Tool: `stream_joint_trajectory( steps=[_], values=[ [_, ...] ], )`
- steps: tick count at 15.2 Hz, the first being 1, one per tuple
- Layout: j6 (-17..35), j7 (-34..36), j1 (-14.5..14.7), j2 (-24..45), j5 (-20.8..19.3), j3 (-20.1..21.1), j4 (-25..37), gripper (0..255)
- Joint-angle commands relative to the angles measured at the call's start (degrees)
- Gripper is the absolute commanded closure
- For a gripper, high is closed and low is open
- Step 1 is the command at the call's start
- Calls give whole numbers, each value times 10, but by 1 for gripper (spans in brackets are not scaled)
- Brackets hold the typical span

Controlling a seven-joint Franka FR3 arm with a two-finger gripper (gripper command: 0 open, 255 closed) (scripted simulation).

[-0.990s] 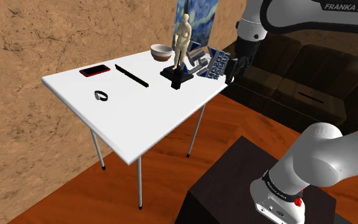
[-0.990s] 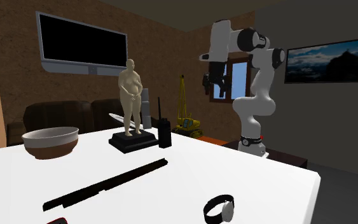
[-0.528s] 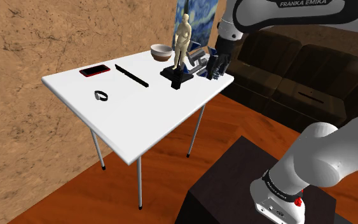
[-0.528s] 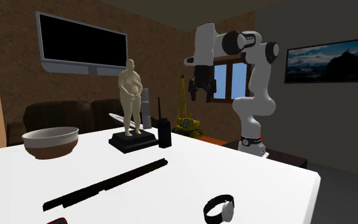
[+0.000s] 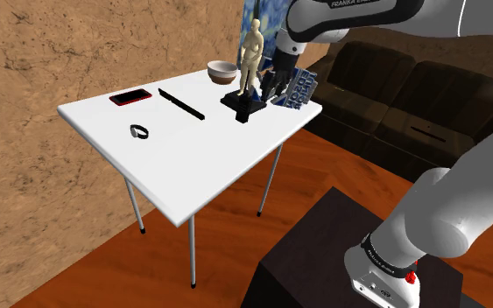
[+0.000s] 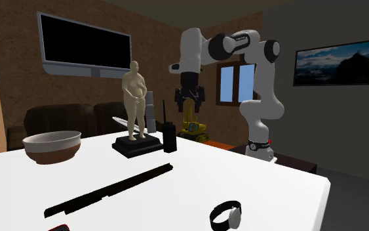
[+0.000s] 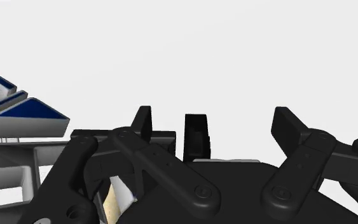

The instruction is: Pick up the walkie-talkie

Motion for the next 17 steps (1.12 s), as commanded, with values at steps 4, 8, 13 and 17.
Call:
stream_joint_trajectory(
  steps=[4, 8, 13, 17],
  values=[
    [11, -62, -1, 109, 60, -9, 107, 0],
    [25, -81, -4, 143, 79, -8, 129, 0],
    [60, -89, -4, 151, 84, -7, 102, 0],
    [64, -90, -4, 152, 85, -7, 99, 255]
  ],
)
